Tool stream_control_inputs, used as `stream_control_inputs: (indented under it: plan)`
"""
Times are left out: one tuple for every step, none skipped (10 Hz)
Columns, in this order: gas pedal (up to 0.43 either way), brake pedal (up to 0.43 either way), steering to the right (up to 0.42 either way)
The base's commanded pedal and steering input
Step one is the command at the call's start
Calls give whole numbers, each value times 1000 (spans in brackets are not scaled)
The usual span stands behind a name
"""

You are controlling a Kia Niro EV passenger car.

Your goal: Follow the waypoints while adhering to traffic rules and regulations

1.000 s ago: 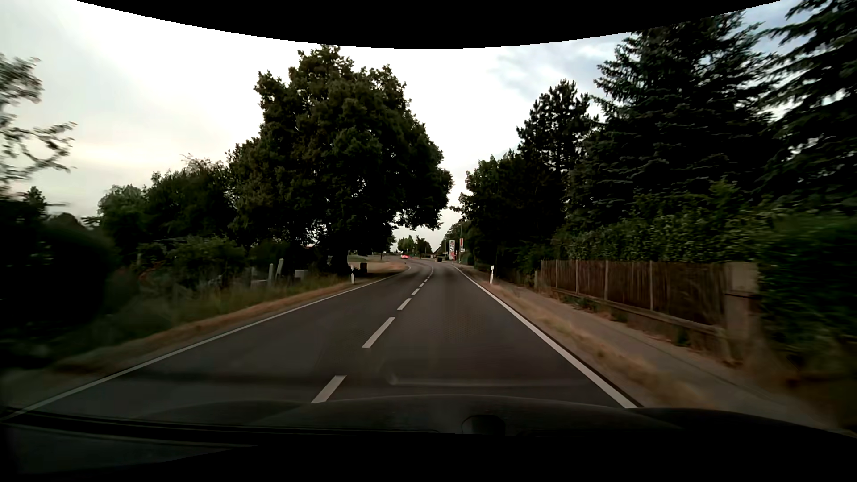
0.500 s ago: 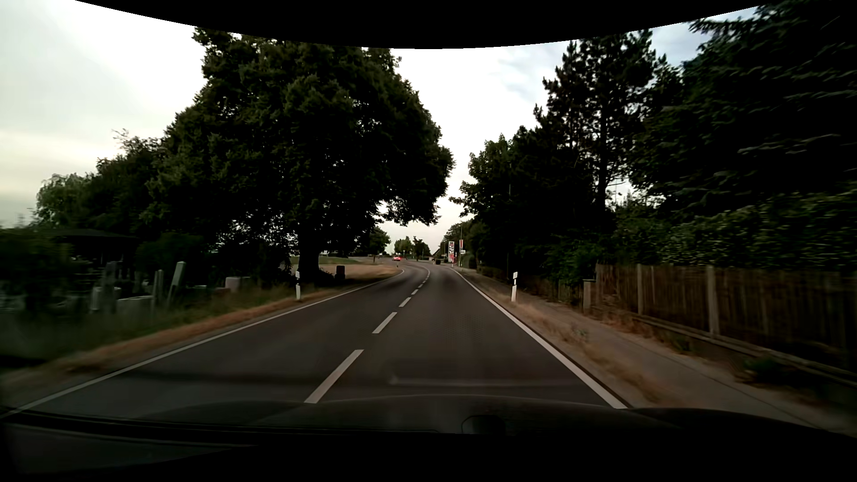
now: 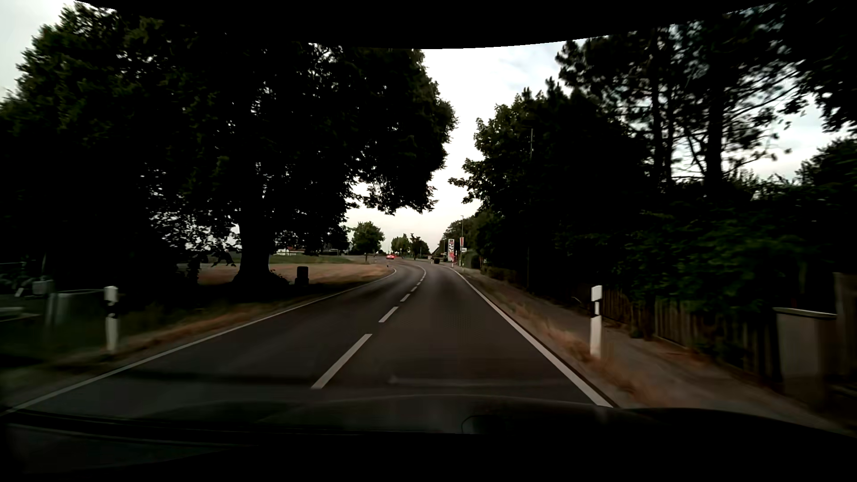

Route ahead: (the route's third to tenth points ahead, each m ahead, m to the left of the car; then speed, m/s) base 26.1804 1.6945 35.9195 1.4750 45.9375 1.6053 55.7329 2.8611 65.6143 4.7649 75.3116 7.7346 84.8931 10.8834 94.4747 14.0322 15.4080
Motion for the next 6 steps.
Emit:
stream_control_inputs:
  plan:
    - [79, 6, 0]
    - [79, 6, -4]
    - [67, 6, -9]
    - [67, 6, -10]
    - [67, 6, -10]
    - [67, 6, -10]
